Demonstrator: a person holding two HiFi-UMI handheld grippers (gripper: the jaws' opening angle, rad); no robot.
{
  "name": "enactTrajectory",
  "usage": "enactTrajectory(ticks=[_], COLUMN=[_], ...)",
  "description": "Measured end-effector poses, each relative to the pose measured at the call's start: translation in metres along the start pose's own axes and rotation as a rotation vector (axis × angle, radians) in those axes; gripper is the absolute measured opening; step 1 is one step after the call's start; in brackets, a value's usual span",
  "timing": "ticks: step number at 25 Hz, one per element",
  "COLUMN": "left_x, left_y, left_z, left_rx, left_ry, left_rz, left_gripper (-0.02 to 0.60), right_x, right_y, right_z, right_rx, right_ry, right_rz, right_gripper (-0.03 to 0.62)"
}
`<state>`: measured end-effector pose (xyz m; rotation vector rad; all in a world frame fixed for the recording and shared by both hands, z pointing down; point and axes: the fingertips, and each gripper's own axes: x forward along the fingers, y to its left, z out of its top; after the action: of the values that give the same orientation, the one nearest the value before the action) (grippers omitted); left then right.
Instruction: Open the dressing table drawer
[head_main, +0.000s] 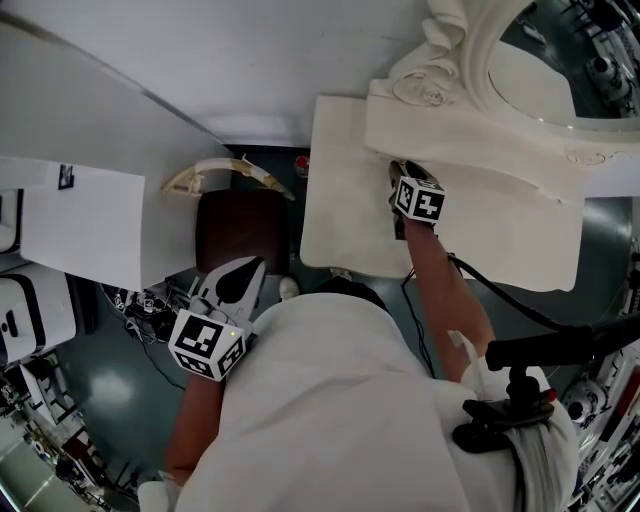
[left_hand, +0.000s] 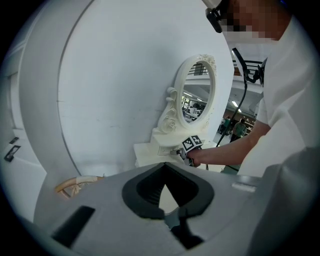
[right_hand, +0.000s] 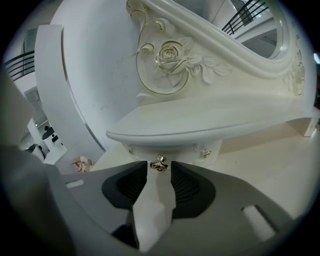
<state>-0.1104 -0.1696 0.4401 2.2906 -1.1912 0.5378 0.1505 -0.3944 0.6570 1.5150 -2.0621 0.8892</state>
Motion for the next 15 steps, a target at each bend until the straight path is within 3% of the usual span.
enactTrajectory(ticks=[15], left_x=[0.013], left_y=[0.01], left_z=[0.008], left_rx=[0.016], left_ry=[0.013], left_rz=[-0.011], left_gripper=[0.002], right_x=[0.005], right_y=[-0.001], right_z=[0.003], right_rx=[-0.023], right_ry=[-0.008], right_rz=[-0.018], right_gripper=[0.097])
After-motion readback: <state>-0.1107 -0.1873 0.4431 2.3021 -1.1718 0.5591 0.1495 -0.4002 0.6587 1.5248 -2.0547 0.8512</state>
